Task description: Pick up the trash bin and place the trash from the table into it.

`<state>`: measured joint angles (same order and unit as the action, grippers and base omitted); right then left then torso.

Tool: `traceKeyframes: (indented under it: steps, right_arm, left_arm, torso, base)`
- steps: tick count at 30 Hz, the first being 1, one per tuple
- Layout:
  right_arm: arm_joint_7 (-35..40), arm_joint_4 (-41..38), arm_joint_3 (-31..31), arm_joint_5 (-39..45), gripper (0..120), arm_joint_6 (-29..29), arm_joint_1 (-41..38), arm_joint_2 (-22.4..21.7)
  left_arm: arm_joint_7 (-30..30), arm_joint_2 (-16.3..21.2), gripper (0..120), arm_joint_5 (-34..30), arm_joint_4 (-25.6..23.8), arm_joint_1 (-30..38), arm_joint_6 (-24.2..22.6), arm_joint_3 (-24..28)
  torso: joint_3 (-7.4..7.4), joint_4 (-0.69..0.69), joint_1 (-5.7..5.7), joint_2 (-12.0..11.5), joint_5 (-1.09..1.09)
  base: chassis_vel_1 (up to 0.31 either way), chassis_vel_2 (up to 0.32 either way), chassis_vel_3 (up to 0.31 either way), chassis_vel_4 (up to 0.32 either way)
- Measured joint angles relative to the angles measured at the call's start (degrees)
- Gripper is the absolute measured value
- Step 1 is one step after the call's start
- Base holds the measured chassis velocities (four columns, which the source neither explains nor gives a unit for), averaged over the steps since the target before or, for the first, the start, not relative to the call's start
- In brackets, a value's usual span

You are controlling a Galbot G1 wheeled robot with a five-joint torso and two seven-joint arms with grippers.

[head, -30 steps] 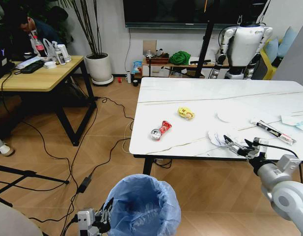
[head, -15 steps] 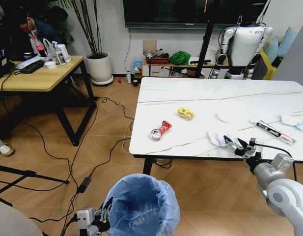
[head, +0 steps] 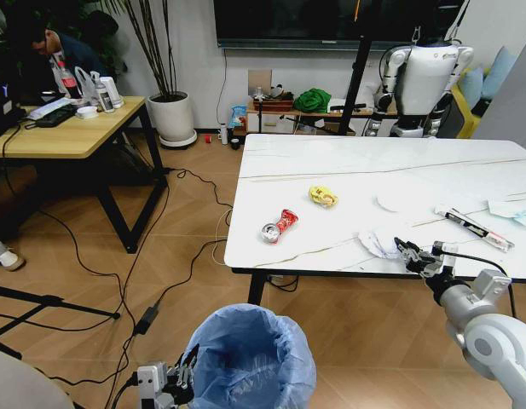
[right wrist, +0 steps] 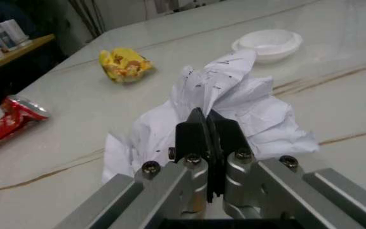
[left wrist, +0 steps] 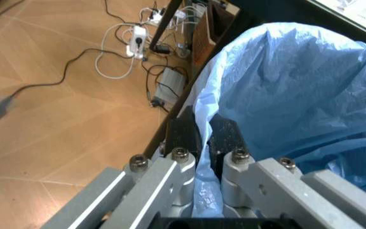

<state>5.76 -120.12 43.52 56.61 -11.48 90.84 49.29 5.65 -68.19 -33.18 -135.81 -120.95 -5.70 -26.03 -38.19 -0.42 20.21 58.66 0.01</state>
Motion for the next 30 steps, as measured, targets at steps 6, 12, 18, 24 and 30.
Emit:
traceKeyframes:
  steps: [6,12,18,24,30]
  right_arm:
    - [-3.7,-8.1,1.3,-2.6,0,1.2,5.5,-0.6]
    - [-5.6,-13.5,-0.7,-4.9,0,2.1,7.6,-0.1]
    - [-11.5,-20.8,-4.9,-11.6,0,4.4,12.7,0.2]
    - [-19.2,-22.4,-6.3,-20.6,0,8.4,15.8,0.6]
    - [-24.3,-20.8,-11.4,-30.0,0,10.9,17.7,1.0]
  left_arm:
    - [0.4,0.3,0,0.2,1.0,0.9,0.0,1.7]
    - [0.6,0.4,0,0.3,1.7,1.3,0.0,2.5]
    - [0.7,0.4,0,0.3,2.4,2.3,0.2,3.1]
    - [0.6,0.2,0,-1.4,4.4,4.1,0.9,3.3]
    - [0.9,-0.7,0,-2.7,4.6,5.1,0.8,3.7]
  torso:
    - [0.00,-0.01,0.00,0.0,-0.01]
    - [0.00,0.01,0.00,0.0,-0.01]
    - [0.01,0.00,0.00,0.0,-0.01]
    - [0.00,0.00,0.00,0.0,-0.02]
    - [0.01,-0.02,0.00,0.0,-0.02]
  base:
    - [0.000,0.000,0.000,0.000]
    - [0.000,0.000,0.000,0.000]
    - [0.000,0.000,0.000,0.000]
    - [0.000,0.000,0.000,0.000]
    - [0.000,0.000,0.000,0.000]
